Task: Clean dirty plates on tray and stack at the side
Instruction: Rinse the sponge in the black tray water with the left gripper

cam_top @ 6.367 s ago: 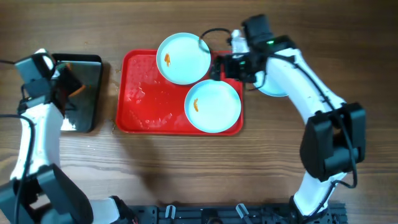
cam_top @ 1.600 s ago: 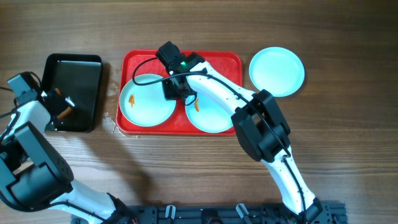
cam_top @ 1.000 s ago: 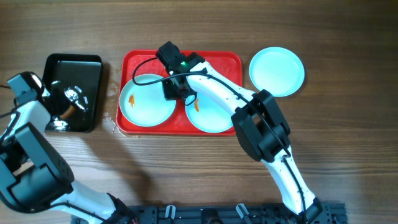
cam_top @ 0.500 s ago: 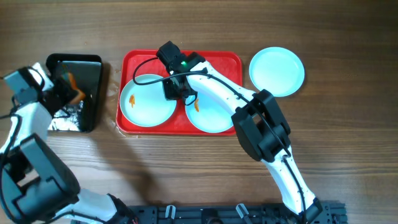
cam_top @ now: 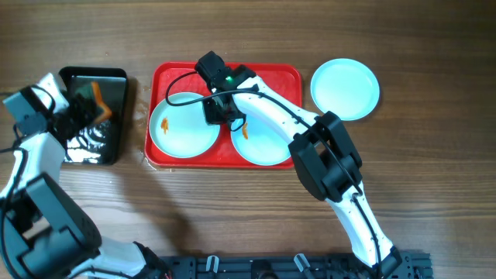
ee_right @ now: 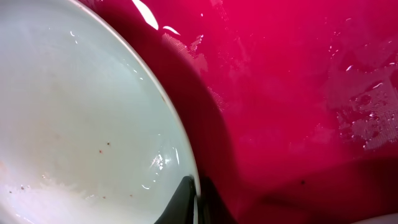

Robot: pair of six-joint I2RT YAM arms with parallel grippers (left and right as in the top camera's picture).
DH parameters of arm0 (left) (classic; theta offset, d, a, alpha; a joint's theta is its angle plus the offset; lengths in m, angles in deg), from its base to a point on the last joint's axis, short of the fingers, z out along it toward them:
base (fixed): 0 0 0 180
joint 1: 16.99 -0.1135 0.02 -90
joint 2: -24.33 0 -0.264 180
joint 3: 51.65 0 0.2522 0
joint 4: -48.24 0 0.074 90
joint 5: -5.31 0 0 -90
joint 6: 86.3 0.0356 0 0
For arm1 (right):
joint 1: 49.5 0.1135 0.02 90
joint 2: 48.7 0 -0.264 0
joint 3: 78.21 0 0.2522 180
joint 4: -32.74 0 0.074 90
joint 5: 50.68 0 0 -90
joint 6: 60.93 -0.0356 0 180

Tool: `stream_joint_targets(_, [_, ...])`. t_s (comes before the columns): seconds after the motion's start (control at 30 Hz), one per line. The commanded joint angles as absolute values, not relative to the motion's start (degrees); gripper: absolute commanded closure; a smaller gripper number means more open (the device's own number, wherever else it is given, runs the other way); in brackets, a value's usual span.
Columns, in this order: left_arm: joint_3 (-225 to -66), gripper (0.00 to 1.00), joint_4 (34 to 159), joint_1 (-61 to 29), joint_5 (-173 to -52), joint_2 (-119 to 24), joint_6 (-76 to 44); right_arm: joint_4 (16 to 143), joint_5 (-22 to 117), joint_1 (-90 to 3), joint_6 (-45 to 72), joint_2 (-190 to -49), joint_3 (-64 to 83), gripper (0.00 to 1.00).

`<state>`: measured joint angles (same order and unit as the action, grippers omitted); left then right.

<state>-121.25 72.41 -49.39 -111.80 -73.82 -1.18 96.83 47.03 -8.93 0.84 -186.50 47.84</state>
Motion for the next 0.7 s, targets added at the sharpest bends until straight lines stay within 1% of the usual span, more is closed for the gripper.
stream_joint_targets(0.0, [-121.07, 0.96, 71.84, -50.27, -112.78, -72.51, 0.26, 97.70, 41.63, -9.69, 1.37, -189.82, 45.77, 0.96])
stream_joint_targets(0.07, [-121.07, 0.96, 71.06, -50.27, -117.13, -70.30, 0.24, 97.75, 41.65, -9.84, -1.61, -189.82, 45.77, 0.96])
stream_joint_targets(0.13, [-121.07, 0.96, 69.66, -50.20, -121.72, -67.52, 0.26, 97.77, 41.65, -9.89, -1.74, -189.82, 45.77, 0.96])
stream_joint_targets(0.17, [-121.07, 0.96, 69.72, -50.16, -119.97, -67.22, 0.28, 97.81, 41.65, -9.89, -1.74, -189.82, 45.77, 0.96])
stream_joint_targets(0.3, [-119.94, 0.96, 73.33, -50.20, -99.89, -70.71, 0.96, 98.18, 41.67, -9.87, -0.99, -189.82, 45.77, 0.96])
stream_joint_targets(0.37, [-119.96, 0.96, 74.47, -50.40, -99.76, -72.75, 2.86, 98.16, 41.67, -9.87, -0.99, -189.82, 45.77, 0.96])
stream_joint_targets(0.4, [-120.05, 0.96, 74.18, -50.37, -101.77, -72.59, 2.86, 98.18, 41.67, -9.87, -0.95, -189.82, 45.77, 0.96])
stream_joint_targets(0.43, [-120.55, 0.96, 73.09, -50.40, -110.66, -71.24, 2.84, 98.27, 41.67, -9.87, -0.93, -189.82, 45.77, 0.96])
stream_joint_targets(0.5, [-120.99, 0.96, 68.72, -50.40, -124.52, -68.72, 1.03, 98.25, 41.67, -9.89, -0.91, -189.82, 45.77, 0.96])
stream_joint_targets(0.6, [-120.99, 0.96, 56.89, -51.60, -134.86, -65.01, -13.38, 98.27, 41.65, -9.87, -0.84, -189.82, 45.77, 0.96])
stream_joint_targets(0.67, [-120.99, 0.96, 52.22, -53.52, -138.99, -63.98, -17.42, 98.29, 41.67, -9.89, -0.62, -189.82, 45.77, 0.96])
